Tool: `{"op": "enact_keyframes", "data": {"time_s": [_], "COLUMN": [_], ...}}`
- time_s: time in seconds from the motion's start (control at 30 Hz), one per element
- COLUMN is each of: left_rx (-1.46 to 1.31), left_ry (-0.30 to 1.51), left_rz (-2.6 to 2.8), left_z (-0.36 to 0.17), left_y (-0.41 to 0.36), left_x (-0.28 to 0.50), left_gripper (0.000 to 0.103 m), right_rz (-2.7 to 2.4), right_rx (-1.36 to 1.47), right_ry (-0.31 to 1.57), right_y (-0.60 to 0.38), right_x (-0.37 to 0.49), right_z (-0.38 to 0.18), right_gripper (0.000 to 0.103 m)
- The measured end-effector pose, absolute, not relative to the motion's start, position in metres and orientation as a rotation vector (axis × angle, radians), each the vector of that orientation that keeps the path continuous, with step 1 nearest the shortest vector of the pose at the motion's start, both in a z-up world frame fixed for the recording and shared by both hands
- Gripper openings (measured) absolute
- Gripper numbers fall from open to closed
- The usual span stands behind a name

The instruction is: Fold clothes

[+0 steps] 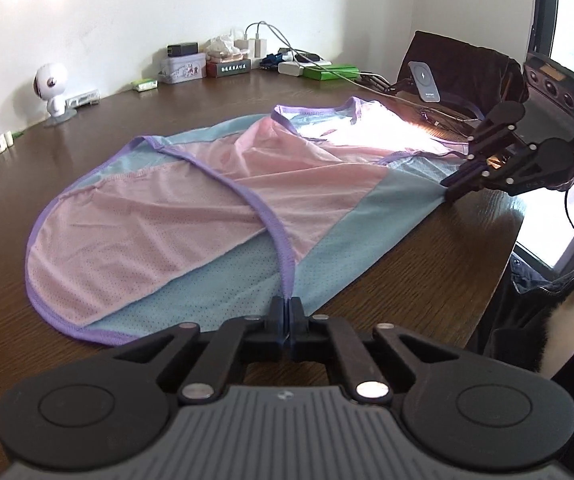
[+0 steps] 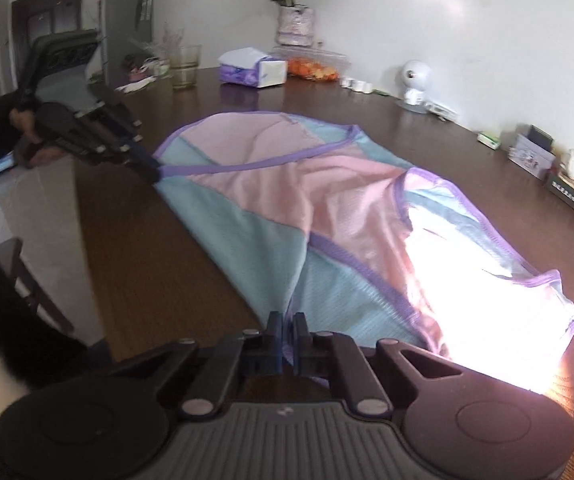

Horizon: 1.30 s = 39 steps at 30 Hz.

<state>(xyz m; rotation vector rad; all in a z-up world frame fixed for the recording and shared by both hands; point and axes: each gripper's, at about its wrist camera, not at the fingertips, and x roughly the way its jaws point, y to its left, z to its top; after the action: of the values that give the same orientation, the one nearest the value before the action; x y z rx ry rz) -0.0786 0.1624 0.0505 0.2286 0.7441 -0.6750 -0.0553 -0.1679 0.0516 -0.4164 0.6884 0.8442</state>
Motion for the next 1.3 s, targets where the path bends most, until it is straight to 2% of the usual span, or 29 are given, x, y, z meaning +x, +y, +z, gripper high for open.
{"op": "enact_keyframes", "data": {"time_s": [0.1,0.17,0.2,0.27,0.3,0.37,0.4,0.47,0.7,0.93,1.1,1.17,1.2,1.23,1.27,1.3], "left_rx": [0.224,0.220,0.218,0.218,0.219,0.220,0.221,0.223,0.235,0.316,0.313,0.272,0.243,0.214,0.185,0.156], "left_ry": [0.745,0.742,0.736,0.734,0.734,0.733,0.733,0.733,0.661,0.580,0.642,0.672,0.688,0.703,0.719,0.734], "left_rz": [-0.673,-0.673,-0.674,-0.678,-0.680,-0.686,-0.688,-0.693,-0.686,-0.693,-0.697,-0.676,-0.661,-0.645,-0.629,-0.614], "left_z": [0.052,0.052,0.051,0.051,0.052,0.053,0.054,0.056,0.072,0.102,0.095,0.089,0.086,0.082,0.079,0.075], "left_y": [0.167,0.169,0.170,0.169,0.169,0.169,0.169,0.168,0.172,0.171,0.164,0.176,0.186,0.195,0.205,0.215], "left_x": [-0.079,-0.079,-0.078,-0.076,-0.075,-0.073,-0.072,-0.070,-0.080,-0.004,0.060,0.063,0.060,0.057,0.055,0.052], "left_gripper": [0.010,0.020,0.025,0.026,0.025,0.014,0.006,0.003,0.002,0.002,0.003,0.008,0.014,0.027,0.036,0.043], "right_rz": [0.840,0.843,0.841,0.830,0.829,0.829,0.829,0.831,0.872,0.763,0.672,0.615,0.592,0.574,0.569,0.569], "right_rx": [-0.421,-0.408,-0.404,-0.406,-0.402,-0.391,-0.385,-0.376,-0.303,-0.285,-0.370,-0.425,-0.452,-0.467,-0.458,-0.441], "right_ry": [0.681,0.673,0.669,0.671,0.668,0.659,0.655,0.650,0.628,0.570,0.614,0.615,0.605,0.580,0.582,0.600], "right_y": [-0.174,-0.177,-0.176,-0.172,-0.171,-0.169,-0.168,-0.168,-0.184,-0.187,-0.178,-0.177,-0.181,-0.193,-0.202,-0.209], "right_x": [-0.063,-0.064,-0.063,-0.059,-0.058,-0.056,-0.055,-0.054,-0.064,-0.017,0.029,0.036,0.032,0.024,0.018,0.014], "right_z": [0.054,0.055,0.055,0.052,0.050,0.049,0.049,0.049,0.065,0.080,0.077,0.075,0.076,0.082,0.083,0.081], "right_gripper": [0.015,0.028,0.029,0.027,0.021,0.006,0.006,0.004,0.003,0.003,0.005,0.006,0.009,0.013,0.026,0.045]}}
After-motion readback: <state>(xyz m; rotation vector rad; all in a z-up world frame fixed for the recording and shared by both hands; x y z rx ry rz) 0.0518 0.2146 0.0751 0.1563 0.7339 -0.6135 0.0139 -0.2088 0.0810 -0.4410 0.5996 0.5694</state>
